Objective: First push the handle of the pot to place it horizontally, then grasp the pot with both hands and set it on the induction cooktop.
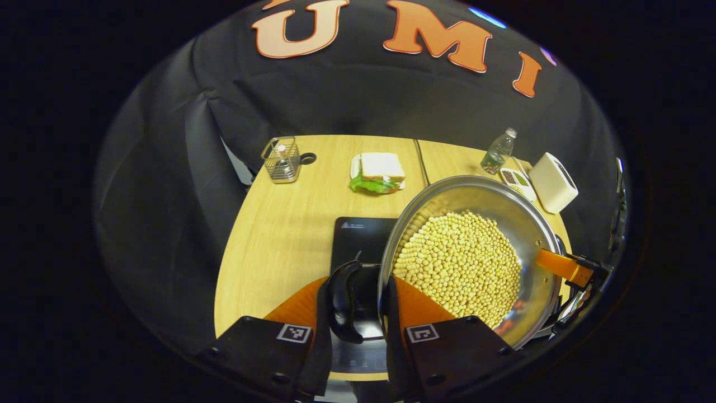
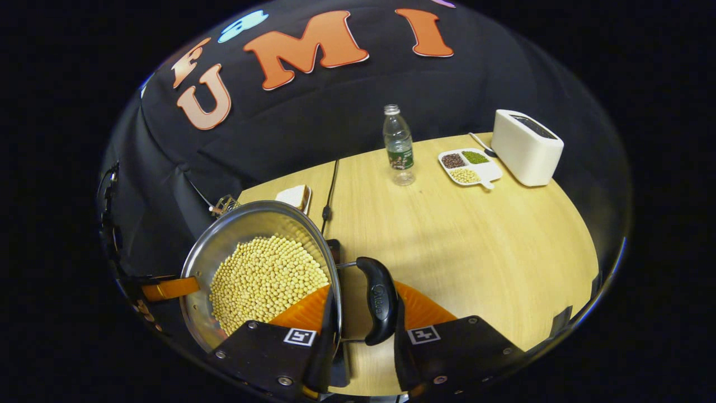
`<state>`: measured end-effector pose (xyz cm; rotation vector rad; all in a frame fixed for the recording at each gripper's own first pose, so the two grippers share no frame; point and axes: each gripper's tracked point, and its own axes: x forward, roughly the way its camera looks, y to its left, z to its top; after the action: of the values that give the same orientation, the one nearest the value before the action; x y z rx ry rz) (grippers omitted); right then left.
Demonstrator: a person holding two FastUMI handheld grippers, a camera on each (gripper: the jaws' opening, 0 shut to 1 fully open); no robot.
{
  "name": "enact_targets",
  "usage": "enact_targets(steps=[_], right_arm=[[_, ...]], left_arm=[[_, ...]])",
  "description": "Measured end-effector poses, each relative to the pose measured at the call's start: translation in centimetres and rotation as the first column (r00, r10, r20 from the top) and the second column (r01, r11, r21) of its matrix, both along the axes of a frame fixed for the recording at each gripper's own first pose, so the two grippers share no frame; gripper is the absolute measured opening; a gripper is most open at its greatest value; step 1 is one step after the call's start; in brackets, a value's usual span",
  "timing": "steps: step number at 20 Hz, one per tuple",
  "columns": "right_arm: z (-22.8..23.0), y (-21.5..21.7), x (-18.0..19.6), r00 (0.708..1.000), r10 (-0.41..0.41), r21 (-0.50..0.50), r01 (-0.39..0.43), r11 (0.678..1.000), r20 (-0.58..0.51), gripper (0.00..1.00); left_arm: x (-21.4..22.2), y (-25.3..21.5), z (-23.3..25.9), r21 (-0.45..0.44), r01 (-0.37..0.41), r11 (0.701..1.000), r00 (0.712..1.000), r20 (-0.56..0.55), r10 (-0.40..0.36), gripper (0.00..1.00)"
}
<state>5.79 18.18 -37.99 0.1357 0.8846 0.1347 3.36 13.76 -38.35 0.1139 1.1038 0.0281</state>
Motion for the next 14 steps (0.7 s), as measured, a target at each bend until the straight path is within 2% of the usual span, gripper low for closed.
enact_targets(steps=[6,14], right_arm=[[-1.7,3.2,-0.4,1.000,0.008,-0.026,-0.008,1.000,-0.007,0.45],[-4.0,2.3,-0.8,0.999,-0.025,-0.059,0.023,0.998,-0.033,0.45]], left_arm=[[0.2,2.9,-2.0,-0.018,0.001,1.000,1.000,0.005,-0.001,0.47],[0.6,2.7,-5.0,-0.042,0.008,0.999,0.999,-0.031,-0.009,0.47]])
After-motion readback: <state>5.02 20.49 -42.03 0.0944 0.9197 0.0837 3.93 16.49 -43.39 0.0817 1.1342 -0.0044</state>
